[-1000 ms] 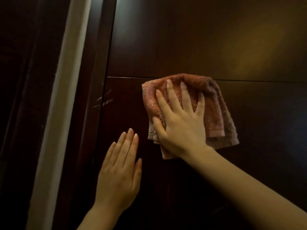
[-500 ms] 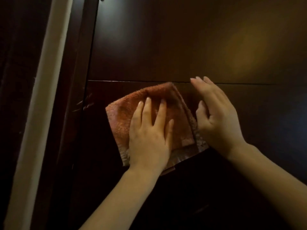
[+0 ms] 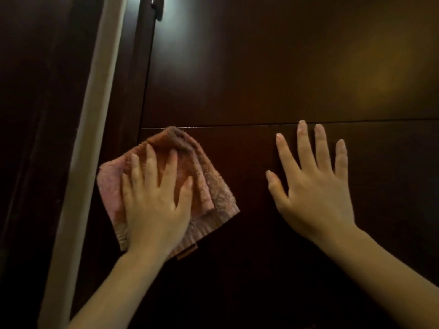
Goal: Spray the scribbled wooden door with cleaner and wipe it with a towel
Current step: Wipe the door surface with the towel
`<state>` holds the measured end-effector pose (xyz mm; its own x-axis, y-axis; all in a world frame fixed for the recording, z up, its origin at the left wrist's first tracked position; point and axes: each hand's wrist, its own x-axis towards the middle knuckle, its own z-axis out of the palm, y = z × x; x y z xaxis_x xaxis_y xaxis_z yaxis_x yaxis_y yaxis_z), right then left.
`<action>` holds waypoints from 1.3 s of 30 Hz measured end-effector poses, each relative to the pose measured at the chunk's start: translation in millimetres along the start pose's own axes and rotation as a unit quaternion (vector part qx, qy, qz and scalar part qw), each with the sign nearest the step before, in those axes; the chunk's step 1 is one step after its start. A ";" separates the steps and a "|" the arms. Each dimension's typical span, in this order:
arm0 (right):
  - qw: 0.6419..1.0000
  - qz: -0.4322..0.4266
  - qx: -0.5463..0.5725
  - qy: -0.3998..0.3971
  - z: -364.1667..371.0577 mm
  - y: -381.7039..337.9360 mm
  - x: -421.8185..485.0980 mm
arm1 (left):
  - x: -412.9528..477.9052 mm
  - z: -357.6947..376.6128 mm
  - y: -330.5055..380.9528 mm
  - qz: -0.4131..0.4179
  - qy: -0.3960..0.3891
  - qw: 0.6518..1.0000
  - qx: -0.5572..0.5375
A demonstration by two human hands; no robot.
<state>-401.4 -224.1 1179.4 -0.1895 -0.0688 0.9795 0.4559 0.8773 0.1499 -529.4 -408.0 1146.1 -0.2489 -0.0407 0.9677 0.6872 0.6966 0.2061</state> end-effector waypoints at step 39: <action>0.983 -0.157 -0.050 -0.082 -20.1 37.2 -12.6 | -136.2 25.4 56.2 0.216 -0.042 0.975 -0.016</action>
<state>-364.6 -200.1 1175.3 -0.4684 -0.2445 0.8490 0.4337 0.7736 0.4620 -474.2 -345.1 1022.1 0.0150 0.3116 0.9501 0.7615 0.6123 -0.2129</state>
